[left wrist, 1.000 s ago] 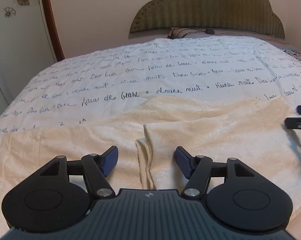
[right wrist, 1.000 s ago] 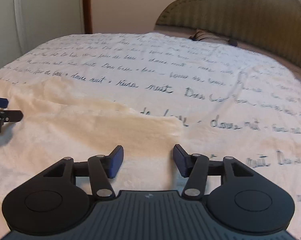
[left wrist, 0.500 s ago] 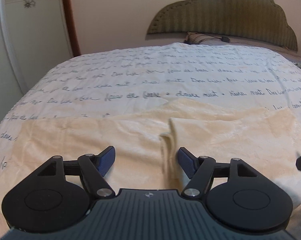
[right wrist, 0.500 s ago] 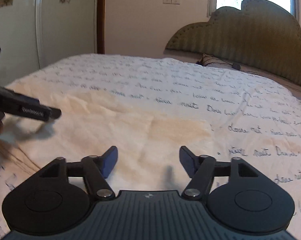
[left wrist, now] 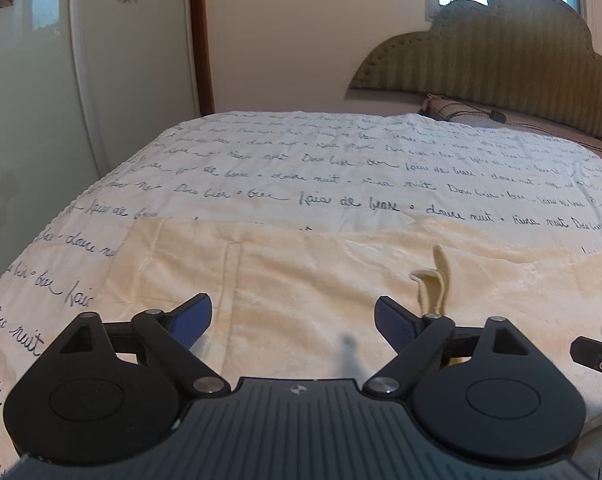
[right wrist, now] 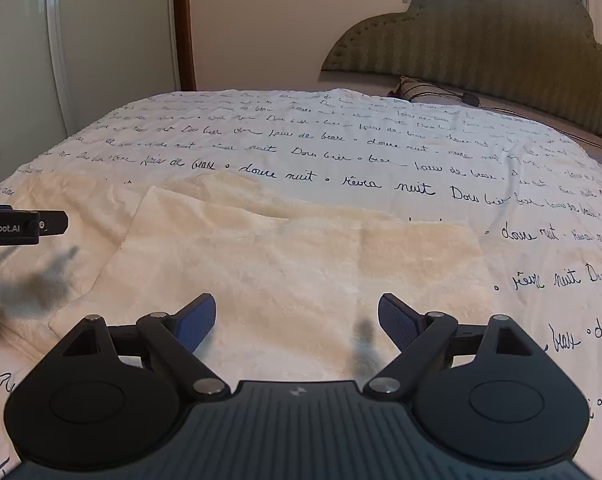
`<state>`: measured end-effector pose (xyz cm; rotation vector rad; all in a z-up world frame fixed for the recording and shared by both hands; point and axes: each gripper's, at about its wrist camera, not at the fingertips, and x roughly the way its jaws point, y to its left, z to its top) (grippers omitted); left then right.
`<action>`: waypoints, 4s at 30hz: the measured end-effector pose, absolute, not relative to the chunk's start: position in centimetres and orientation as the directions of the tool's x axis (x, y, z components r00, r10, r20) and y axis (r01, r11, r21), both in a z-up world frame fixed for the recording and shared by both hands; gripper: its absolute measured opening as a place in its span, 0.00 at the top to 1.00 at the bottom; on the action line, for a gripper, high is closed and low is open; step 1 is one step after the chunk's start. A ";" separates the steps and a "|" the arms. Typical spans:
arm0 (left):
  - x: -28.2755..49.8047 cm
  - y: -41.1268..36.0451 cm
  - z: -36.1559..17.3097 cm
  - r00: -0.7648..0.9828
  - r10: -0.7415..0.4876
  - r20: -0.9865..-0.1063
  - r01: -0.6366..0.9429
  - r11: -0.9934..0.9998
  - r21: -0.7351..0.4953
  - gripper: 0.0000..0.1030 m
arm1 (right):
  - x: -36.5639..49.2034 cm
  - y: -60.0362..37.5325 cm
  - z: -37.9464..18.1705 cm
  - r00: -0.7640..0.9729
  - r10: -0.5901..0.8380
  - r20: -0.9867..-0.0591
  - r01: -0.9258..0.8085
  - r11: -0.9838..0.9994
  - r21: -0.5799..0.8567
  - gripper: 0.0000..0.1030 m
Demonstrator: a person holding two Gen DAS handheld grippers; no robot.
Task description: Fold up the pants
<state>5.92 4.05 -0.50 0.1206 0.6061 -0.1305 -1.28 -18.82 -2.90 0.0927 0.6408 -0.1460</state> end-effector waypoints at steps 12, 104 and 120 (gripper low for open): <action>5.4 5.3 -0.4 0.828 -0.015 -0.560 0.111 0.984 0.138 0.08 | -1.0 -18.3 -3.1 0.780 -0.127 -0.612 0.175 0.984 0.019 0.13; 13.0 27.2 -4.0 0.632 -0.556 -0.540 -0.149 0.597 -0.789 0.06 | 3.3 8.9 -3.9 0.850 0.334 -0.407 -0.511 0.710 -0.485 0.89; 15.9 23.3 -5.4 0.577 -0.490 -0.653 -0.123 0.738 -0.663 0.85 | 2.1 7.2 -4.9 0.837 0.297 -0.459 -0.496 0.764 -0.412 0.87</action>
